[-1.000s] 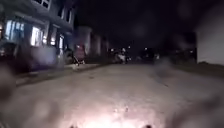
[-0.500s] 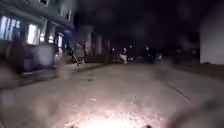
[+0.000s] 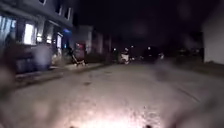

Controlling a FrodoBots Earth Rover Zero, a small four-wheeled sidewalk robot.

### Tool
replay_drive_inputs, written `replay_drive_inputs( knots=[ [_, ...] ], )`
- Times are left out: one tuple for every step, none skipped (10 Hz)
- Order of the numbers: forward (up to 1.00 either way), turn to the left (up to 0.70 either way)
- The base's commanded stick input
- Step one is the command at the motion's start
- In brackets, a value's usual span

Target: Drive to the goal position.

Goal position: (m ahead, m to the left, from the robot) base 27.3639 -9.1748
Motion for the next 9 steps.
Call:
replay_drive_inputs(
  knots=[
    [0.70,0.02],
    [0.70,0.02],
    [0.70,0.02],
    [0.70,0.02],
    [0.70,0.02],
    [0.70,0.02],
    [0.70,0.02],
    [0.70,0.02],
    [0.70,0.02]
  ],
)
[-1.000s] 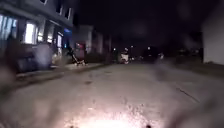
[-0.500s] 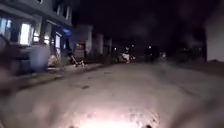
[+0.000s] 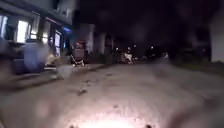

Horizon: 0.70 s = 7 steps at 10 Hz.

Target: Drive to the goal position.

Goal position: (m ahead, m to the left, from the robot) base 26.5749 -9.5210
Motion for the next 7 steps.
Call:
replay_drive_inputs(
  knots=[
    [0.70,0.02],
    [0.70,0.02],
    [0.70,0.02],
    [0.70,0.00],
    [0.70,0.00],
    [0.70,0.00],
    [0.70,0.01]
  ],
)
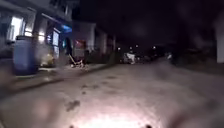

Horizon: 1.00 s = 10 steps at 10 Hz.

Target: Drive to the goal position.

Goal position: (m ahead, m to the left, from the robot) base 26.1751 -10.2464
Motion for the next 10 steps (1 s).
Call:
replay_drive_inputs(
  knots=[
    [0.70,0.02],
    [0.70,0.02],
    [0.70,0.02],
    [0.70,0.02],
    [0.70,0.02],
    [0.70,0.02],
    [0.70,0.01],
    [0.70,0.01],
    [0.70,0.02],
    [0.70,0.02]
  ],
)
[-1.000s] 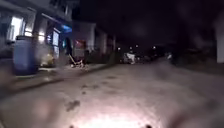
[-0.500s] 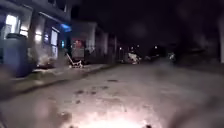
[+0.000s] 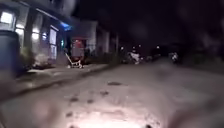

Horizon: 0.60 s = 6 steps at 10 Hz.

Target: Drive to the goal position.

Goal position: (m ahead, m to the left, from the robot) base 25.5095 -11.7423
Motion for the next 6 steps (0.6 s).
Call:
replay_drive_inputs(
  knots=[
    [0.70,0.01],
    [0.70,0.00],
    [0.70,0.01],
    [0.70,0.02],
    [0.70,-0.02],
    [0.70,-0.10]
  ],
)
